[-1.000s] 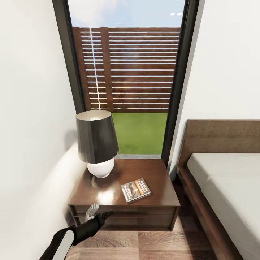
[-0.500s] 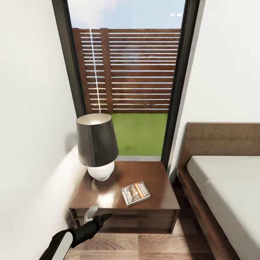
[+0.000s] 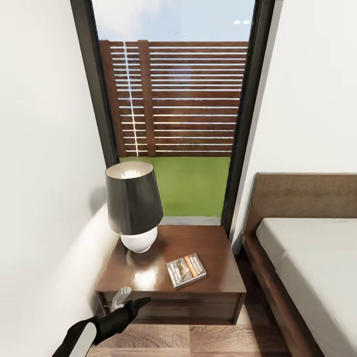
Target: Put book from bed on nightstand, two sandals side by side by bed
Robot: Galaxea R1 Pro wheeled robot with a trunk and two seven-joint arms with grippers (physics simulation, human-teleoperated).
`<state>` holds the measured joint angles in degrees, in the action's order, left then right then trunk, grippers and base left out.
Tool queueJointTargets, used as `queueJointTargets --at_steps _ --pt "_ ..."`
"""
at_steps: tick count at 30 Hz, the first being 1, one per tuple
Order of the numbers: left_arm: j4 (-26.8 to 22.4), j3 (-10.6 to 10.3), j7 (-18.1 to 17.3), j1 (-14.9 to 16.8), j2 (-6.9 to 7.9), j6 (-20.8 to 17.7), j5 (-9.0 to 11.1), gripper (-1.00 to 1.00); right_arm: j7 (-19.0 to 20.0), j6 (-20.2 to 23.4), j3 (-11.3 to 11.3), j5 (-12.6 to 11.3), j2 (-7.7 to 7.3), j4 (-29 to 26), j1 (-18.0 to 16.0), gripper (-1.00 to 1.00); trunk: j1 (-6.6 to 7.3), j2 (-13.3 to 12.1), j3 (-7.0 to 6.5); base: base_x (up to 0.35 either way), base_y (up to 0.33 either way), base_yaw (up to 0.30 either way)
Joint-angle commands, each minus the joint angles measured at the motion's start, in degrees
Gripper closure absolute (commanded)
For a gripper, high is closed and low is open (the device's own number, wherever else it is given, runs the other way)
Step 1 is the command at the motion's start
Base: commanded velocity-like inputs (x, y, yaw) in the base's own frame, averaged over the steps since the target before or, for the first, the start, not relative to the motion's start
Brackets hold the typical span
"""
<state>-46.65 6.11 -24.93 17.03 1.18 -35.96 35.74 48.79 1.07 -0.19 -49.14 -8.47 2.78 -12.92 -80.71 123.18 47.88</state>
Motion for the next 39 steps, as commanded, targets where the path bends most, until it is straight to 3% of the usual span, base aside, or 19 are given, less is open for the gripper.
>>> queueJointTargets --at_steps 1,32,37,38,39 --pt "0.10 0.12 -0.09 0.03 0.03 -0.22 0.21 -1.00 0.34 0.11 0.01 -0.25 0.00 0.21 -0.09 -1.00 0.24 -0.39 -0.13 0.000 0.000 0.000" --pt "1.80 -0.31 -0.04 0.00 0.26 1.32 -0.07 -1.00 0.34 0.07 -0.02 -0.25 0.03 0.21 -0.09 -1.00 7.04 -12.82 -5.70 0.000 0.000 0.000" --pt "1.97 -0.31 -0.03 -0.04 0.28 1.33 -1.09 -1.00 0.34 0.07 -0.01 -0.25 -0.01 0.21 -0.09 -1.00 8.14 -14.83 -6.59 0.000 0.000 0.000" --pt "3.15 -0.31 -0.03 -0.11 0.30 1.34 -3.27 -1.00 0.34 0.07 0.02 -0.25 -0.04 0.21 -0.09 -1.00 8.36 -15.23 -6.77 0.000 0.000 0.000" --pt "3.61 -0.29 -0.03 -0.12 0.30 1.36 -3.91 -1.00 0.34 0.07 0.03 -0.25 -0.06 0.21 -0.09 -1.00 8.58 -15.63 -6.95 0.000 0.000 0.000"
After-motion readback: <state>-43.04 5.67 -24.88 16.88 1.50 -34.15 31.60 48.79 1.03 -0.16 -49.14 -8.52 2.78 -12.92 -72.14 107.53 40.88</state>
